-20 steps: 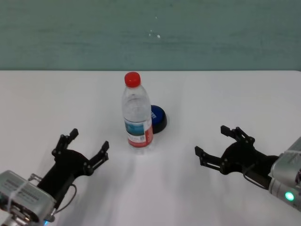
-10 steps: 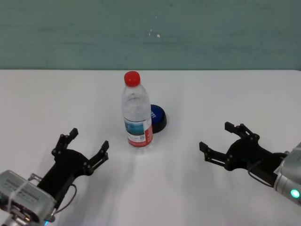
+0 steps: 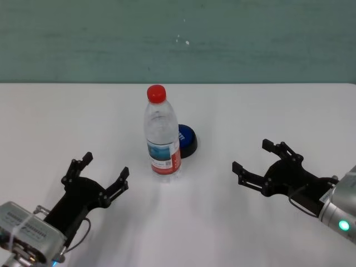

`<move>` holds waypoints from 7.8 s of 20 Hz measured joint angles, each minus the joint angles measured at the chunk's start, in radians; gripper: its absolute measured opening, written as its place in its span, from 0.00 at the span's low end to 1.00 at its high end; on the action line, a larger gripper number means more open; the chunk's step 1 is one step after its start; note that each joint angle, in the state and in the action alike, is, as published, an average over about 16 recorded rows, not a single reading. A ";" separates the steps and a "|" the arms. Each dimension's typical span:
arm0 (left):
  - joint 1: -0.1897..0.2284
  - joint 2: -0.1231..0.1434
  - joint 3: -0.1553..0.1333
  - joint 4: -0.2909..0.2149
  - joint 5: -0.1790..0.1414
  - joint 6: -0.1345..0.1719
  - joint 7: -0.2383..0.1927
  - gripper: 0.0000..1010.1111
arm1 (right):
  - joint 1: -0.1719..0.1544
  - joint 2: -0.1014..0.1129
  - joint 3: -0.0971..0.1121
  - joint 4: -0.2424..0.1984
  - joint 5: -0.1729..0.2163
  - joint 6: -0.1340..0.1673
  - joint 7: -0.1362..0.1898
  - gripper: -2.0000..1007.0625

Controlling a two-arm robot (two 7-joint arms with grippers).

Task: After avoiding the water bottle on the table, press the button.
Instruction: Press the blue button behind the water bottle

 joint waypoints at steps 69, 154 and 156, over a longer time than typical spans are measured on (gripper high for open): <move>0.000 0.000 0.000 0.000 0.000 0.000 0.000 0.99 | 0.485 -0.034 -0.156 0.461 0.077 -0.042 0.128 1.00; 0.000 0.000 0.000 0.000 0.000 0.000 0.000 0.99 | 0.863 -0.316 -0.305 1.115 -0.052 -0.217 0.303 1.00; 0.000 0.000 0.000 0.000 0.000 0.000 0.000 0.99 | 0.883 -0.329 -0.304 1.156 -0.056 -0.229 0.314 1.00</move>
